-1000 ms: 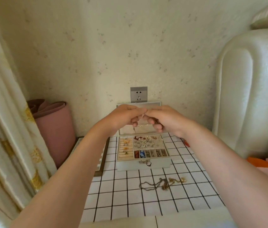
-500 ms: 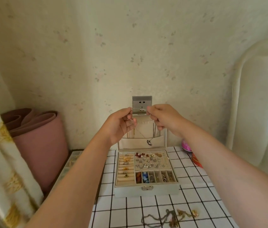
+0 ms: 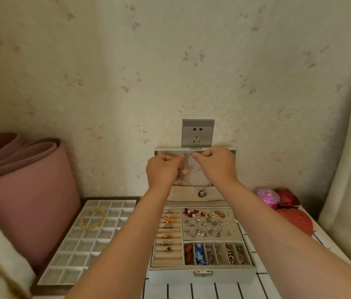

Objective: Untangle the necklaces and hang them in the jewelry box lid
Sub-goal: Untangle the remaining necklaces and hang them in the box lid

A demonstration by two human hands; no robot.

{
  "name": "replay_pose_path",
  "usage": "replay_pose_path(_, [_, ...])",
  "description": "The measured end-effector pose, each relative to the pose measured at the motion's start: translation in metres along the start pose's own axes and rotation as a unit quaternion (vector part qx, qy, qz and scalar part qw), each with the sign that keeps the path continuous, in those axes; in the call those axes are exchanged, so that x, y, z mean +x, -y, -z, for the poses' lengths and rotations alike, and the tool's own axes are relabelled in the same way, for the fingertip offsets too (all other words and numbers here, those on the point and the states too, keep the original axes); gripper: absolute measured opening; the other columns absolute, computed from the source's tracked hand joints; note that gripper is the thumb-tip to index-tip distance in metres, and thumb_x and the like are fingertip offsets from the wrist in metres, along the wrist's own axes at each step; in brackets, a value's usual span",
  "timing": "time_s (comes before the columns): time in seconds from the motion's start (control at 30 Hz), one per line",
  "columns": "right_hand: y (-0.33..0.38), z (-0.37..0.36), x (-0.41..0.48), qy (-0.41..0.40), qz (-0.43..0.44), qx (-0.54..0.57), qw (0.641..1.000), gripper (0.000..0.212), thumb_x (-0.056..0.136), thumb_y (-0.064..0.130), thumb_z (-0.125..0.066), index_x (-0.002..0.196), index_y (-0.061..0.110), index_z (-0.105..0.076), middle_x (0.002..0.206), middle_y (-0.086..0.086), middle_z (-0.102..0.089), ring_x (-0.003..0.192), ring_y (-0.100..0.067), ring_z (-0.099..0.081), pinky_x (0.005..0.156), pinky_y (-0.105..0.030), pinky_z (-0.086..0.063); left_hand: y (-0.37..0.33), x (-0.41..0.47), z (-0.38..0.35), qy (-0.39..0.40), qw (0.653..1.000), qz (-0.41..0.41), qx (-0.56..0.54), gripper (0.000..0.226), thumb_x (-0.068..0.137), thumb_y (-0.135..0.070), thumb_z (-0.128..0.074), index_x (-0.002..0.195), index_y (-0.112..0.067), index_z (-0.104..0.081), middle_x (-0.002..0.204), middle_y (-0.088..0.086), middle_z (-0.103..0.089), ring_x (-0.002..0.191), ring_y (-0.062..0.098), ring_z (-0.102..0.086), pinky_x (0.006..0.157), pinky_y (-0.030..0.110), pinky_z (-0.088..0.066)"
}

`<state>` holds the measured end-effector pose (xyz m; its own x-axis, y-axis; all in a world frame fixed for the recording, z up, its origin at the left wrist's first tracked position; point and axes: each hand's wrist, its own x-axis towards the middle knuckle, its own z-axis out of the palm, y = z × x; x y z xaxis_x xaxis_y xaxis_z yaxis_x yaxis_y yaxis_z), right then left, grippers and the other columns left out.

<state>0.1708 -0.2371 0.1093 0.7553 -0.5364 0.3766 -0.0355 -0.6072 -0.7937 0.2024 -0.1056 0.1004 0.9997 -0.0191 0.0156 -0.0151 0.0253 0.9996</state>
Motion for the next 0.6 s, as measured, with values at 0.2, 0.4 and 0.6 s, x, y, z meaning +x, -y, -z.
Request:
replay_pose_path(0.2, [-0.004, -0.011, 0.0, -0.021, -0.018, -0.026, 0.999, 0.044, 0.079, 0.033, -0.075, 0.045, 0.012, -0.056, 0.042, 0.0, -0.047, 0.043, -0.012, -0.042, 0.046, -0.027, -0.035, 0.009, 0.004, -0.012, -0.04, 0.996, -0.023, 0.078, 0.027, 0.08, -0.024, -0.076, 0.057, -0.012, -0.067, 0.052, 0.002, -0.067, 0.058, 0.024, -0.072, 0.065, 0.044, -0.062])
replay_pose_path(0.4, [-0.015, -0.009, -0.005, 0.033, -0.046, -0.059, 0.997, 0.051, 0.081, 0.037, -0.077, 0.042, 0.018, -0.049, 0.04, 0.005, -0.046, 0.038, -0.007, -0.043, 0.037, -0.022, -0.027, 0.017, 0.006, -0.013, -0.026, 0.994, -0.009, 0.104, 0.023, 0.083, -0.027, -0.074, 0.071, -0.007, -0.069, 0.053, 0.004, -0.068, 0.054, 0.021, -0.071, 0.064, 0.044, -0.062])
replay_pose_path(0.6, [-0.027, -0.007, -0.013, 0.159, -0.044, -0.091, 0.982, 0.042, 0.089, 0.026, -0.063, 0.049, 0.02, -0.052, 0.041, 0.008, -0.047, 0.045, -0.013, -0.045, 0.049, -0.025, -0.035, 0.035, 0.001, -0.009, 0.043, 0.988, -0.014, 0.147, 0.021, 0.084, -0.023, -0.071, 0.068, -0.01, -0.068, 0.056, 0.0, -0.068, 0.068, 0.025, -0.072, 0.076, 0.046, -0.061])
